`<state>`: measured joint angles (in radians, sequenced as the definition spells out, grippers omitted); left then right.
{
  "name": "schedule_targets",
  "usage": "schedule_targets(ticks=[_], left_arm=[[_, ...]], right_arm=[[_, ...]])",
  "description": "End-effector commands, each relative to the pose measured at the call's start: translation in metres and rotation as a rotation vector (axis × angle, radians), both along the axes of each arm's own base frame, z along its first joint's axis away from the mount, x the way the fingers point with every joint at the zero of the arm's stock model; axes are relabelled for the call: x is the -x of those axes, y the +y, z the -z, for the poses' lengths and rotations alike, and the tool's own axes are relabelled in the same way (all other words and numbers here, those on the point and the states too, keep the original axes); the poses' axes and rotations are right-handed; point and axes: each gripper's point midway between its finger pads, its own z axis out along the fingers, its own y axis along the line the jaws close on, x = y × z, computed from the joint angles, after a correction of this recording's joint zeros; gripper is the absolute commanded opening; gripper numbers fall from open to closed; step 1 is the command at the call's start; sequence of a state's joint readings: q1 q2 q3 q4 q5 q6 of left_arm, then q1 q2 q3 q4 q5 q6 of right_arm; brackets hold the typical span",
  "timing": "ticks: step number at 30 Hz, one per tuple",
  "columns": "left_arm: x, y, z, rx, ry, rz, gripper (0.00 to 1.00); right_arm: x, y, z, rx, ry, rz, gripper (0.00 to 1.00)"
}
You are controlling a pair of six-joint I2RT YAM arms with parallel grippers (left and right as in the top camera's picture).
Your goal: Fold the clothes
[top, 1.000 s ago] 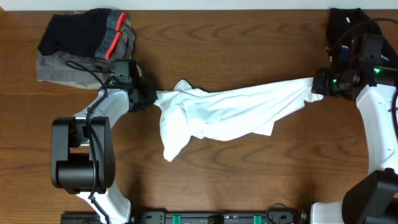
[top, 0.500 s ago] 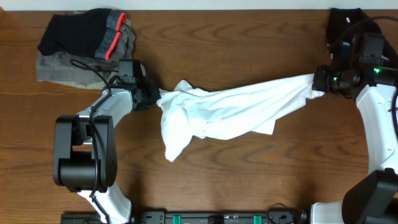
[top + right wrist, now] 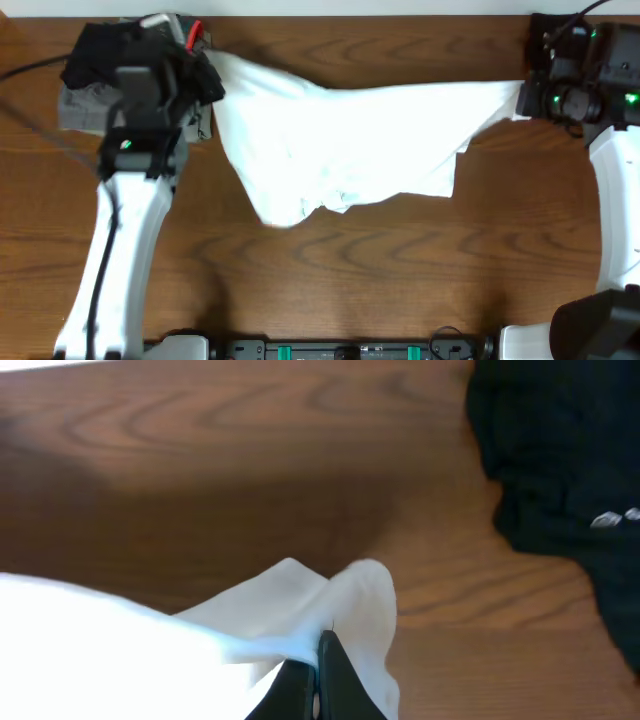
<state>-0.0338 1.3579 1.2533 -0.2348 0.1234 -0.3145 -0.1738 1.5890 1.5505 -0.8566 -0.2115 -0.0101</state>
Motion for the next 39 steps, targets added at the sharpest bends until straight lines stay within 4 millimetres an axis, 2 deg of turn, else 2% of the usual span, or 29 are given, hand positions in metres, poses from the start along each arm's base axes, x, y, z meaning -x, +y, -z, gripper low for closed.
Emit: schedule_targets(ticks=[1, 5, 11, 18, 21, 25, 30, 33, 36, 39], left_arm=[[0.012, 0.008, -0.029, -0.056, -0.072, -0.017, 0.06], [0.028, 0.014, -0.067, -0.064, -0.182, -0.046, 0.06], [0.067, 0.016, -0.139, -0.089, -0.381, -0.049, 0.06], [0.132, 0.026, -0.225, -0.157, -0.608, -0.104, 0.06], [0.160, 0.033, -0.255, -0.195, -0.692, -0.142, 0.06], [0.191, 0.037, -0.284, -0.240, -0.775, -0.167, 0.06], [0.226, 0.038, -0.303, -0.274, -0.830, -0.177, 0.06], [0.242, 0.039, -0.306, -0.277, -0.830, -0.181, 0.06], [0.246, 0.036, -0.293, -0.267, -0.779, -0.153, 0.06], [0.234, 0.022, -0.265, -0.235, -0.672, -0.055, 0.06]], right_arm=[[-0.004, 0.000, -0.027, 0.018, -0.053, -0.024, 0.01], [0.001, 0.003, -0.057, 0.020, -0.098, -0.037, 0.01], [0.019, 0.006, -0.114, 0.047, -0.187, -0.045, 0.01], [0.058, 0.004, -0.186, 0.110, -0.328, -0.021, 0.01], [0.079, 0.003, -0.213, 0.141, -0.394, 0.002, 0.01], [0.109, 0.005, -0.242, 0.173, -0.469, 0.020, 0.01], [0.152, 0.004, -0.267, 0.217, -0.539, 0.066, 0.01], [0.172, 0.007, -0.274, 0.225, -0.568, 0.071, 0.01], [0.181, 0.009, -0.273, 0.224, -0.565, 0.071, 0.01], [0.179, 0.009, -0.266, 0.216, -0.535, 0.065, 0.01]])
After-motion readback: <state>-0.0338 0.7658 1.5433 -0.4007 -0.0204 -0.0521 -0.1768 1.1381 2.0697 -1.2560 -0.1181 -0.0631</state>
